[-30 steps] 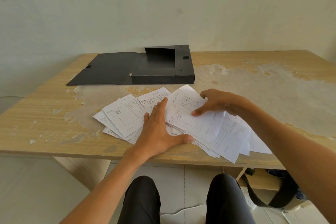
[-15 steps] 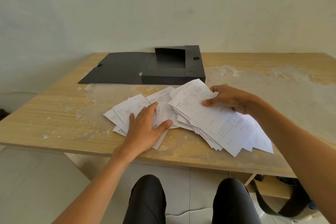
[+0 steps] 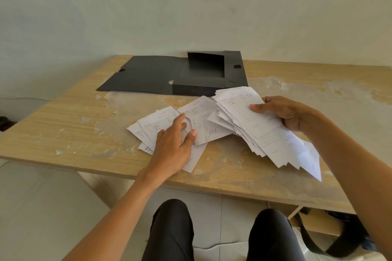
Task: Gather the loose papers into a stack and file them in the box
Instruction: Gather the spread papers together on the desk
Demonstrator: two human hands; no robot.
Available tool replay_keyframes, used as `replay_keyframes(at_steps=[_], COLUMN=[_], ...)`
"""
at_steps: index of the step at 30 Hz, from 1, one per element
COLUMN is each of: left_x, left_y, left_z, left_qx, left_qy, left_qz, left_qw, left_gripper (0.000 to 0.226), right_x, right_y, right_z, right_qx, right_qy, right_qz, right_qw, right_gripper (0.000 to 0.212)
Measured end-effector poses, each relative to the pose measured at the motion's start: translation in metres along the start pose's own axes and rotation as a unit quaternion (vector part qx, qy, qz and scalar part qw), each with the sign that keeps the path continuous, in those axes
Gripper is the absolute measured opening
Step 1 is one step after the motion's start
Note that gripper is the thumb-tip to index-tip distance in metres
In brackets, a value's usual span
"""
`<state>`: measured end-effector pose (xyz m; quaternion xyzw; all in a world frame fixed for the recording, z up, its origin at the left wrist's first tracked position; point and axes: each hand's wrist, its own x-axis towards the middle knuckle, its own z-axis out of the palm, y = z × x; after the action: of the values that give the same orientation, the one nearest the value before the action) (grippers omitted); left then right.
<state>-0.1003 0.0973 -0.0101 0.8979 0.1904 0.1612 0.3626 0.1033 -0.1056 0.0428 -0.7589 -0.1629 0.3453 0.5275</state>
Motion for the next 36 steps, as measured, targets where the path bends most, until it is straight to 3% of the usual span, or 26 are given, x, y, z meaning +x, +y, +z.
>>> replay_keyframes(at_steps=[3,5,10,15,24,32,36], left_x=[-0.005,-0.005,0.001,-0.004,-0.008,0.005,0.014], left_y=[0.005,0.006,-0.002,0.001,0.015,0.019,0.016], left_z=[-0.003,-0.002,0.001,0.001,-0.008,-0.012,-0.019], left_qx=[0.078,0.107,0.118,0.085,0.016,-0.13,-0.133], left_qy=[-0.016,-0.012,0.008,0.027,-0.018,0.113,0.155], left_qz=[0.027,0.044,0.06,0.064,0.006,-0.047,-0.087], left_qw=[0.996,0.993,0.991,0.994,1.0,0.984,0.975], left_gripper=[0.098,0.101,0.066,0.036,0.051,0.034,0.027], right_x=[0.002,0.002,0.0,-0.004,-0.012,-0.016,-0.02], right_y=[0.0,0.0,0.0,-0.001,-0.005,-0.008,-0.006], right_z=[0.0,0.001,0.006,0.009,0.009,0.007,-0.001], right_qx=[-0.016,-0.042,-0.094,-0.089,-0.081,-0.082,-0.071], right_qy=[-0.003,-0.007,-0.04,-0.071,-0.1,-0.095,-0.077], right_qz=[0.004,0.007,-0.008,-0.021,-0.047,-0.054,-0.063], right_qw=[1.0,0.999,0.995,0.993,0.991,0.991,0.992], right_gripper=[0.048,0.043,0.049,0.035,0.046,0.038,0.044])
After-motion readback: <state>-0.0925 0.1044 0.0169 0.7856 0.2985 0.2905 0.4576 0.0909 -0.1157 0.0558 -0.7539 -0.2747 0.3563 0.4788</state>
